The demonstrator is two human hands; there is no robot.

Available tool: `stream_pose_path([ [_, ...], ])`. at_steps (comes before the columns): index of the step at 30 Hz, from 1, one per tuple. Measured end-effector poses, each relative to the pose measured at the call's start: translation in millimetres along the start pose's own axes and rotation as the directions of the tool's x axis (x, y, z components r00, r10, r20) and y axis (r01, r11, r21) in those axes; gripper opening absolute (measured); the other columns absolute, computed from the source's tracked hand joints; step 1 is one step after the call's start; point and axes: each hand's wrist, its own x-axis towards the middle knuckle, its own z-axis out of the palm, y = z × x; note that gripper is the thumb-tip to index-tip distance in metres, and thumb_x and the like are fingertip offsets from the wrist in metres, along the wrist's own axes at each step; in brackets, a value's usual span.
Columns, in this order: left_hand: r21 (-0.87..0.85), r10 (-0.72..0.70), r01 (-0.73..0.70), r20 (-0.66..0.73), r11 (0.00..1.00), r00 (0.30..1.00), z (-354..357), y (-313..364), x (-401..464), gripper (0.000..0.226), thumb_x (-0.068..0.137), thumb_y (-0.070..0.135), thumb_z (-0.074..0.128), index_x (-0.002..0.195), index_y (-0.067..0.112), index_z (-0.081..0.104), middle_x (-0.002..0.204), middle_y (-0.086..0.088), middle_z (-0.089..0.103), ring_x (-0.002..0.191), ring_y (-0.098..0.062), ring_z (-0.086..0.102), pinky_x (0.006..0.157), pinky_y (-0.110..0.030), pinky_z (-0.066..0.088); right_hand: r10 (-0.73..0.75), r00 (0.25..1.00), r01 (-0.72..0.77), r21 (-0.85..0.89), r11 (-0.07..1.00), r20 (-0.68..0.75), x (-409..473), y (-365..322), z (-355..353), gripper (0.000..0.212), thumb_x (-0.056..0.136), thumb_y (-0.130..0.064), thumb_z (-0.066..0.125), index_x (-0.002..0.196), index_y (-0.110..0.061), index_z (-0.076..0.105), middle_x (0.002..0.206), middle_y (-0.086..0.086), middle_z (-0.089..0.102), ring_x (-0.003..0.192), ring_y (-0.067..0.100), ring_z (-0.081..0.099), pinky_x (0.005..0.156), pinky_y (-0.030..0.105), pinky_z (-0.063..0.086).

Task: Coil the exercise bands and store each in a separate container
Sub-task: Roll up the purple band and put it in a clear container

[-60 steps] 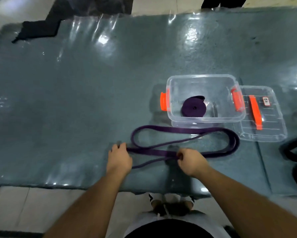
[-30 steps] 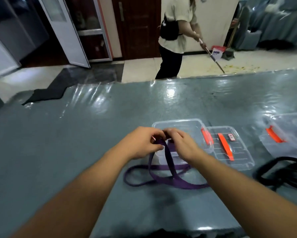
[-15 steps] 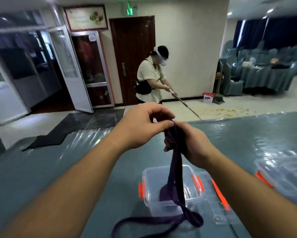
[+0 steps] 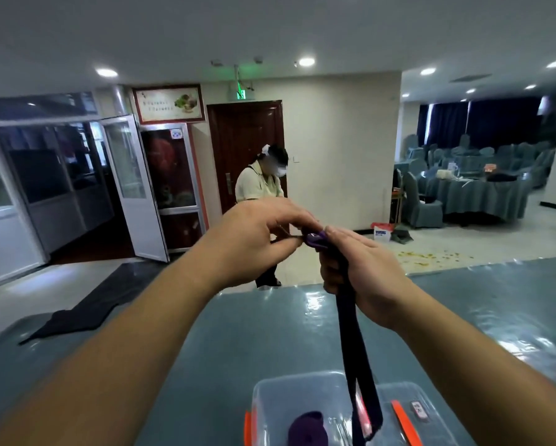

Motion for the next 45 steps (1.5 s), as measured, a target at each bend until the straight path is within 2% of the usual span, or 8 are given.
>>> stream_pose_path([
  [4,0.148,0.08,-0.078,-0.007,0.986,0.997,-6,6,5,0.026,0.095,0.017,0.073,0.12,0.026,0.076,0.114,0.011,0.075,0.107,-0.007,0.066,0.094,-0.032,0.055,-0.047,0.999,0.044,-0.139,0.989,-0.02,-8,-4,-2,0.033,0.111,-0.029,0.046,0.1,-0.009,0.069,0.065,0.0,0.048,0.062,0.017,0.041,0.061,0.034,0.035],
  [10,0.259,0.219,-0.213,0.005,0.942,0.976,-16,14,13,0.021,0.095,0.013,0.072,0.116,0.018,0.076,0.111,0.005,0.074,0.107,-0.011,0.065,0.095,-0.032,0.053,-0.18,0.98,0.201,-0.396,0.896,0.09,-17,-23,-3,0.017,0.103,-0.024,0.063,0.105,-0.027,0.079,0.099,0.0,0.081,0.096,0.017,0.078,0.088,0.032,0.062],
  [17,0.322,0.323,-0.272,-0.118,0.907,0.939,-18,16,8,0.023,0.094,0.01,0.074,0.117,0.012,0.076,0.11,-0.001,0.076,0.105,-0.017,0.069,0.092,-0.037,0.058,0.041,0.974,-0.066,0.109,0.992,0.221,-22,-40,-5,0.029,0.088,-0.016,0.071,0.11,0.003,0.077,0.103,0.025,0.077,0.092,0.034,0.077,0.081,0.037,0.063],
  [23,-0.046,0.03,-0.061,-0.501,0.997,0.865,21,12,-7,0.023,0.091,0.012,0.079,0.113,0.017,0.079,0.105,0.01,0.076,0.101,-0.006,0.07,0.086,-0.017,0.055,-0.057,0.998,0.053,0.199,0.979,0.015,-18,-34,10,0.033,0.082,-0.02,0.076,0.107,0.0,0.08,0.099,0.023,0.078,0.085,0.03,0.077,0.077,0.034,0.064],
  [32,-0.273,-0.102,-0.003,-0.368,0.962,0.924,26,2,-16,0.031,0.09,0.011,0.079,0.117,0.027,0.077,0.101,0.015,0.075,0.101,-0.008,0.073,0.088,-0.02,0.058,0.011,0.999,-0.002,0.202,0.979,-0.043,-19,-34,16,0.037,0.077,-0.02,0.079,0.107,0.001,0.08,0.097,0.021,0.079,0.082,0.026,0.078,0.071,0.027,0.062],
  [35,-0.114,-0.032,0.008,-0.215,0.993,0.976,12,-1,-13,0.051,0.092,0.017,0.077,0.138,0.033,0.065,0.104,0.025,0.066,0.106,-0.001,0.066,0.092,-0.01,0.049,0.054,0.998,-0.056,0.12,0.991,0.023,-20,-38,13,0.035,0.075,-0.019,0.08,0.105,-0.003,0.082,0.097,0.019,0.079,0.084,0.022,0.077,0.072,0.026,0.061],
  [38,-0.031,0.038,-0.042,-0.116,0.999,0.993,7,1,-13,0.038,0.096,0.017,0.071,0.13,0.034,0.069,0.11,0.031,0.054,0.11,0.006,0.057,0.09,-0.005,0.042,0.052,0.997,-0.056,0.073,0.996,0.06,-20,-44,12,0.034,0.072,-0.019,0.082,0.102,-0.005,0.083,0.095,0.016,0.079,0.084,0.019,0.076,0.071,0.024,0.06],
  [45,0.025,0.104,-0.101,-0.347,0.995,0.932,7,3,-16,0.024,0.093,0.011,0.075,0.114,0.022,0.073,0.107,0.018,0.057,0.105,0.003,0.056,0.088,-0.006,0.041,0.089,0.993,-0.101,0.168,0.981,0.079,-26,-40,17,0.029,0.09,-0.028,0.069,0.107,-0.009,0.082,0.099,0.013,0.078,0.077,0.017,0.07,0.068,0.027,0.058],
])
